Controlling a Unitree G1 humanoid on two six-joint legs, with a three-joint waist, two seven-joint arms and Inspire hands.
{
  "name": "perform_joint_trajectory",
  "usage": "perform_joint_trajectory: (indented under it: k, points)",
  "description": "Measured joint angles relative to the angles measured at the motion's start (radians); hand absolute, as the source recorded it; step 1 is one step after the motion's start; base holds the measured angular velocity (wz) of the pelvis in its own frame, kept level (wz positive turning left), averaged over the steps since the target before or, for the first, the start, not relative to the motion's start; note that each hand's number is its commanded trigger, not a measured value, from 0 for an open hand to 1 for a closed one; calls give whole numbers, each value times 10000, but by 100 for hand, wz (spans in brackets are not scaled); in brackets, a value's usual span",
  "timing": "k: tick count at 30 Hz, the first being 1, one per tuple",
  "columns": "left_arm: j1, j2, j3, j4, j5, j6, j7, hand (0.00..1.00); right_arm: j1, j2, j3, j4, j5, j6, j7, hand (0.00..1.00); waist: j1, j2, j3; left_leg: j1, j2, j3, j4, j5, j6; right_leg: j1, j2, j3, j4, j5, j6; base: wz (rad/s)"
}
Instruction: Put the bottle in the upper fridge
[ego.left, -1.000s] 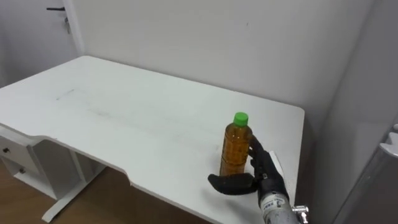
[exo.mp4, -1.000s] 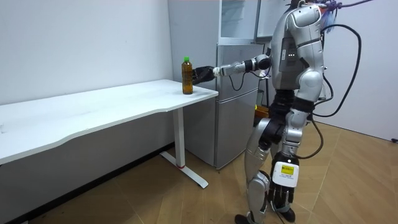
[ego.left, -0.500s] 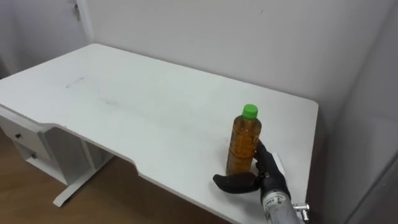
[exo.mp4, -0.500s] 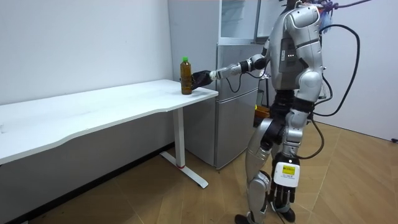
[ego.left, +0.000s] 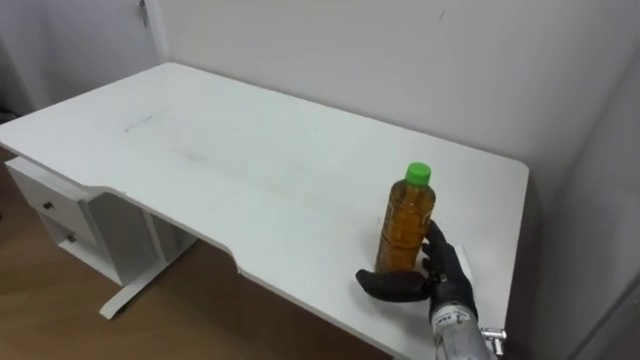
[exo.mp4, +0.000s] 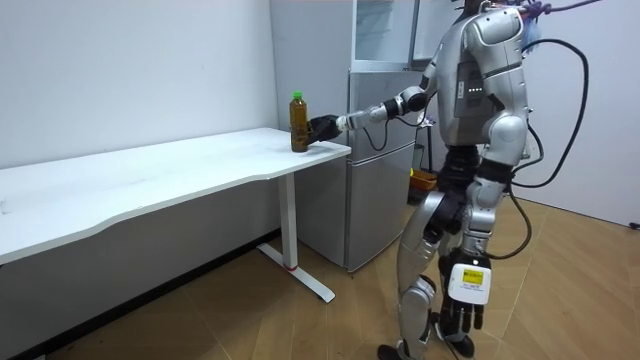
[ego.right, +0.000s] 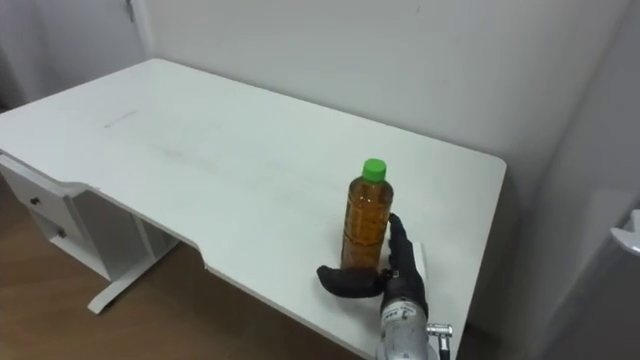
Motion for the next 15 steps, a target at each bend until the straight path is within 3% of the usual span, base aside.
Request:
perform_joint_trajectory:
  k: [11,15]
  points:
    - [-186,52,-227,-18,-558,-212,175,0,-507,-16,-576,136,405,-164,40,0,-11,173,-18,-497,21,-71,-51,229,9,-555,19,-7,34,131,-130,-1]
    - [-219,93,-652,2,-564,-343,145,0,-878,-16,-640,198,408,-157,201,0,-18,199,-36,-657,28,-79,-286,433,-5,-825,-2,48,163,143,-152,1]
